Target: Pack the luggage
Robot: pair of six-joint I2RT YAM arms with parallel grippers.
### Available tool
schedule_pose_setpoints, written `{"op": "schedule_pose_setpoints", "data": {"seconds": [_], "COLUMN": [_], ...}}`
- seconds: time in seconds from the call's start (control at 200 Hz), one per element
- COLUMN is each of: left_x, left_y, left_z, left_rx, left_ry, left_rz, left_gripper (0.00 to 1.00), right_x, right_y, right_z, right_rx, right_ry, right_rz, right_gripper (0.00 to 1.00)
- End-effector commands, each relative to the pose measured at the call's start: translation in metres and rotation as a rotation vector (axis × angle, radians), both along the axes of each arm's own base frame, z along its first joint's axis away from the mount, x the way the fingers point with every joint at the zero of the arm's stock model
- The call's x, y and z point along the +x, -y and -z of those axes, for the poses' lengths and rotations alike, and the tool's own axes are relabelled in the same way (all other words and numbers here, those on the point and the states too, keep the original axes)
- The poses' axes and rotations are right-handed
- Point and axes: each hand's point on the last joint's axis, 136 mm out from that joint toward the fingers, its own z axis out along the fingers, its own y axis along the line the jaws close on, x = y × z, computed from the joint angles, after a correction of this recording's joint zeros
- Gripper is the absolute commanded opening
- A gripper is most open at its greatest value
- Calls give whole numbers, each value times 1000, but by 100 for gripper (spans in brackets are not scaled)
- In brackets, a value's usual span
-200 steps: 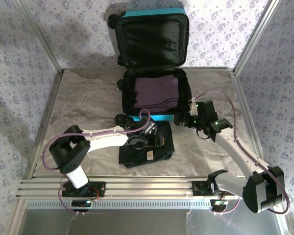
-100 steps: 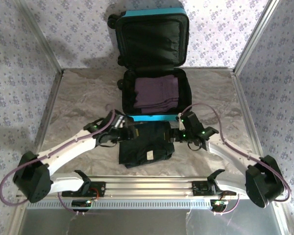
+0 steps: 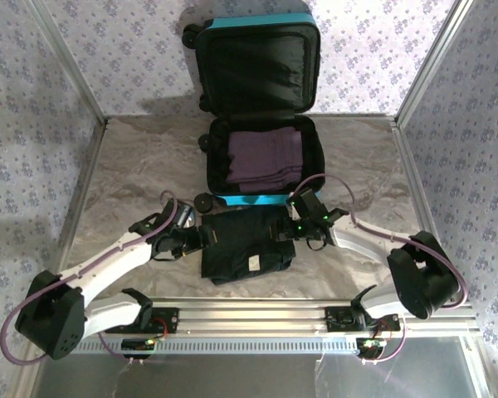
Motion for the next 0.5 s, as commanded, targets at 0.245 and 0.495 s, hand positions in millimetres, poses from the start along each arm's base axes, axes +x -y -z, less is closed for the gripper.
{"op": "schedule_pose_setpoints", "data": {"seconds": [0.245, 0.495], "left_x": [8, 10], "left_y": [22, 48], "left_z": [21, 30], "left_rx": [-68, -102], "left_ry": [-41, -57], "left_rz": [41, 84], "left_gripper": [74, 73], "right_x": [11, 3], "right_y": [-9, -33], "right_z": [14, 26], "right_rx": [1, 36], "right_ry": [-17, -61], "right_rz": [23, -22], "right_gripper": [80, 79]}}
